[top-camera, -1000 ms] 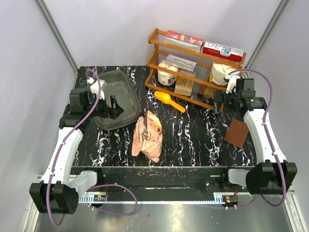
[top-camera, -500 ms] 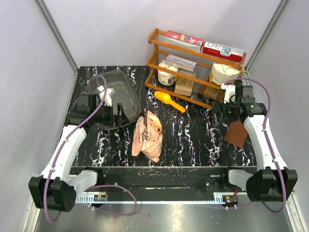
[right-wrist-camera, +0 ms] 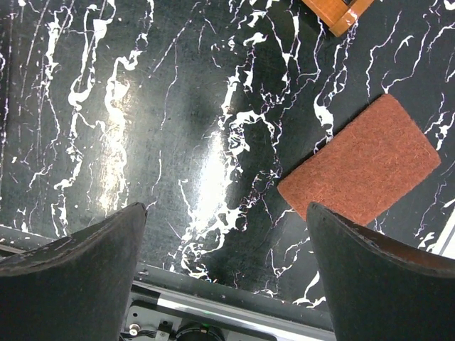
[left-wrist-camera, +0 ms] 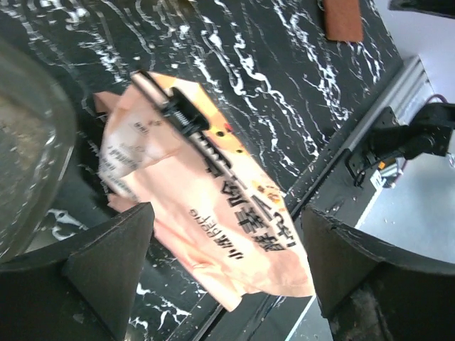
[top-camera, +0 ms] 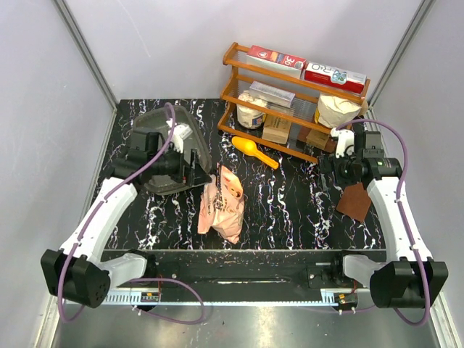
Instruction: Fill the litter box with clean litter
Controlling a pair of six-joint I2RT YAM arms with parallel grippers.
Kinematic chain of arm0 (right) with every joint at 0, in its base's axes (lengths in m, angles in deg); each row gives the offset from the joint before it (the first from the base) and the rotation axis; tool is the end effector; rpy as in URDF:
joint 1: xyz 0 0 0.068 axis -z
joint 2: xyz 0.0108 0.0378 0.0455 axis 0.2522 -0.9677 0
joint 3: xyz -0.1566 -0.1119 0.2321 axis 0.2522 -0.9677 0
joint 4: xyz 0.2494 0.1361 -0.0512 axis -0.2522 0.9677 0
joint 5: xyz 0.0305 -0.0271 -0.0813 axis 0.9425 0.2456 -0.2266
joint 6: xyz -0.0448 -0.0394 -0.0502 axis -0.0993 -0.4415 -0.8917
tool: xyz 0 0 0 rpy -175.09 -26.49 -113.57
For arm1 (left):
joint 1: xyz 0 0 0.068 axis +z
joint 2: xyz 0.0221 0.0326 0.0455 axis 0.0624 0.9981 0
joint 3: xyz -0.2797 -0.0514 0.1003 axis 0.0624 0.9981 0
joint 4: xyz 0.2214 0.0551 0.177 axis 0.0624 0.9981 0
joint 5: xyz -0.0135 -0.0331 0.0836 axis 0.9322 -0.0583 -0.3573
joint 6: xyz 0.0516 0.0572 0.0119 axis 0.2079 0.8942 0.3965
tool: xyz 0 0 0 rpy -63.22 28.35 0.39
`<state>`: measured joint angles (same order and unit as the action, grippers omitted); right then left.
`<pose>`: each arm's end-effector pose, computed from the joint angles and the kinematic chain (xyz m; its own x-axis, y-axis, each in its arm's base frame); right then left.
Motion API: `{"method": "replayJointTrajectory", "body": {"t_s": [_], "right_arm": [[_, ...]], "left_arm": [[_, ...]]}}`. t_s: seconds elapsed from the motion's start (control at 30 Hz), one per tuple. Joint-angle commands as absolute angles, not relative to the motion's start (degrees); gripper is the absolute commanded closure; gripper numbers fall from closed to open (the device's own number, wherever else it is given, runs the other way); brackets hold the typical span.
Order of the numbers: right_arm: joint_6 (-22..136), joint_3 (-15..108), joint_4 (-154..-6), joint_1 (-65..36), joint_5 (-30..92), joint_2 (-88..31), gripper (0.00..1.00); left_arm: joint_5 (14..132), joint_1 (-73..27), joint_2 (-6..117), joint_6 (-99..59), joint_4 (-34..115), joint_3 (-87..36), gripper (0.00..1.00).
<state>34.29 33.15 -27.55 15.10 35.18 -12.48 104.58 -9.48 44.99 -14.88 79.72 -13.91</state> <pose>0.2509 0.0110 0.3144 -0.7574 -0.2624 -0.5979 -0.3262 0.9453 -0.0016 0.2505 -0.1016 0.3354 -0.7178 0.0752 -0.6921 0.5590 0.6549 -0.5086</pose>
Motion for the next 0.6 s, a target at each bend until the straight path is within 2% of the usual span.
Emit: {"method": "replayJointTrajectory", "body": {"t_s": [0.0, 0.13, 0.37, 0.57], "right_arm": [[34.84, 33.56, -28.71, 14.96, 33.73, -13.22, 0.00], [32.73, 34.70, -28.54, 14.96, 35.49, -14.01, 0.00], [31.14, 34.70, -29.06, 14.96, 38.30, -13.67, 0.00], [30.53, 33.21, -29.33, 14.96, 40.50, -12.35, 0.00]], "left_arm": [[106.11, -14.42, 47.25, -15.72, 77.53, -16.97, 0.13], [99.87, -20.06, 48.83, -12.64, 80.26, -16.97, 0.18], [98.02, -26.12, 52.87, -14.75, 81.75, -15.91, 0.28], [92.57, -26.30, 55.25, -15.45, 84.04, -16.44, 0.48]]}}
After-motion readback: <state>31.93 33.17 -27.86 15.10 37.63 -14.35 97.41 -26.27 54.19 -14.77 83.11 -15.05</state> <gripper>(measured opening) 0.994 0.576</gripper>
